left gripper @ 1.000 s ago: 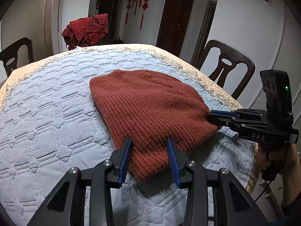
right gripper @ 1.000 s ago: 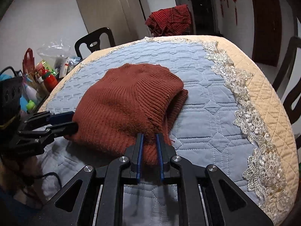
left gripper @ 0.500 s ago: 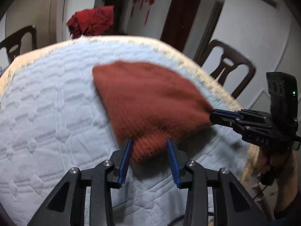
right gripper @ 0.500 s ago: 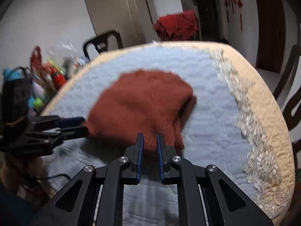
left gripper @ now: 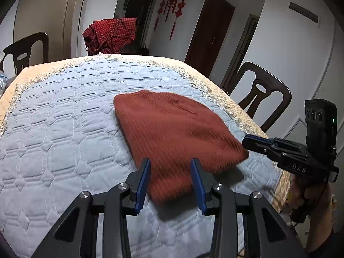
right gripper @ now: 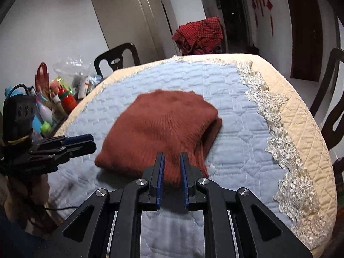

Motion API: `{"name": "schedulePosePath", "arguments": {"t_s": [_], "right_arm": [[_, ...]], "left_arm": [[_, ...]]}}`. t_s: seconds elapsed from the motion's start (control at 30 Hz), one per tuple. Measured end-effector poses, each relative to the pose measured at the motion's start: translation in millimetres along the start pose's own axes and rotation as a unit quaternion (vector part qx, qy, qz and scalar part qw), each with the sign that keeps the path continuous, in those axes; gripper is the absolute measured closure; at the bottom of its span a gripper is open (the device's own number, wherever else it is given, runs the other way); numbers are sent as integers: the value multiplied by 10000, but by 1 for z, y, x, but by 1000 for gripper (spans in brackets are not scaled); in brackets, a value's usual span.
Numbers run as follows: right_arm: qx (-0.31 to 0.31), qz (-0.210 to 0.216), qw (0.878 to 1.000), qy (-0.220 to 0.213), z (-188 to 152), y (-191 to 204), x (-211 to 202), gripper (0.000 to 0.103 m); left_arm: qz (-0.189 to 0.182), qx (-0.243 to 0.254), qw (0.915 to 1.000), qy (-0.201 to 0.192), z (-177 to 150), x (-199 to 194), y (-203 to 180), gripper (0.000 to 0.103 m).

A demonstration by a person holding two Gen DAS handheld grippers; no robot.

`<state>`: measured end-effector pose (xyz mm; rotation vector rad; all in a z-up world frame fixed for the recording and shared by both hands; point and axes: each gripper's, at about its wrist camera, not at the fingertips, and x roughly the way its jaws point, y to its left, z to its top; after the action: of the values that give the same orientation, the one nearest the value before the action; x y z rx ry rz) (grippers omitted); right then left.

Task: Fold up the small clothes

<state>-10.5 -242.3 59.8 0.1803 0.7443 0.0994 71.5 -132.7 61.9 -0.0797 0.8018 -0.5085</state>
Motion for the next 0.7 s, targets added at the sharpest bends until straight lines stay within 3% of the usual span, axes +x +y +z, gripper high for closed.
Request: {"name": "schedulePosePath", "arguments": {"t_s": [0.3, 0.7], "right_arm": [[371, -26, 9990, 261, 2, -15, 33, 88], [294, 7, 9995, 97, 9, -9, 12, 87]], "left_arm": [[182, -10, 9997, 191, 5, 30, -3, 63], [245, -57, 9997, 25, 14, 11, -4, 62]]}}
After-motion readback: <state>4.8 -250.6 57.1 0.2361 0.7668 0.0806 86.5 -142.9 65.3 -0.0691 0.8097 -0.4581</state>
